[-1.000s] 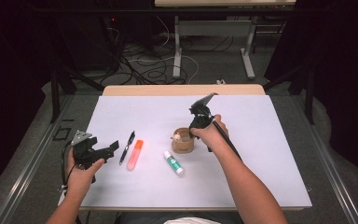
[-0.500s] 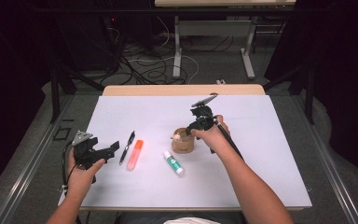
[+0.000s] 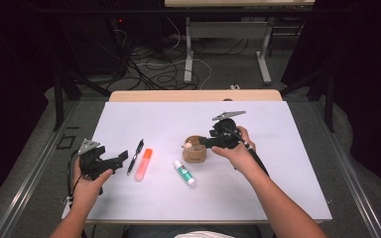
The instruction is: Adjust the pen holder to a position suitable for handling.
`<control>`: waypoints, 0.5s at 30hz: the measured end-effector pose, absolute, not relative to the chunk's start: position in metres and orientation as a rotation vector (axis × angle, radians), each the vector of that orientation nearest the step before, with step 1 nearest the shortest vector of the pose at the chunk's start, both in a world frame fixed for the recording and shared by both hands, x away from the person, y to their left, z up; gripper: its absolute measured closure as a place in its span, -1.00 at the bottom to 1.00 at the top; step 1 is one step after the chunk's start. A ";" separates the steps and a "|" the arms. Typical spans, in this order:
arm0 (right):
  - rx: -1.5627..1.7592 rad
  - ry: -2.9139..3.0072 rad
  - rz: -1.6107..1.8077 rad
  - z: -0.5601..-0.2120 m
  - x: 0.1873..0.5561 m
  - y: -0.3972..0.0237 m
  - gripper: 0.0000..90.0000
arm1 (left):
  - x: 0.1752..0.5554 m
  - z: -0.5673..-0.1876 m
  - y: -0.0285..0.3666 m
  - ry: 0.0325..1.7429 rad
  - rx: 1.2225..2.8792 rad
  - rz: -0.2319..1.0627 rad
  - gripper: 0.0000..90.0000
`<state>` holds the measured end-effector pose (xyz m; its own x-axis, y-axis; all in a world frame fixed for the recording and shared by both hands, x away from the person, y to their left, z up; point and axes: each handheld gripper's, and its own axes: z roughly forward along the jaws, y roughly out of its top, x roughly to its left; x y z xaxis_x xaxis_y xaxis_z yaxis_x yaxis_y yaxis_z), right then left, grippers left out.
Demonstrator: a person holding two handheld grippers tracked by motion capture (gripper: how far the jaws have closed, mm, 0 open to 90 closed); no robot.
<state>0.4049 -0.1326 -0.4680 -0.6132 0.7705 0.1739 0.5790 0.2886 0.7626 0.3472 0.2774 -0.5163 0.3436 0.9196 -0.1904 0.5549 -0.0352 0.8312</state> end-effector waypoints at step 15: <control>1.129 2.155 1.385 -0.472 0.364 -0.183 -0.41 | 0.346 -0.516 0.272 1.321 1.717 0.498 -0.88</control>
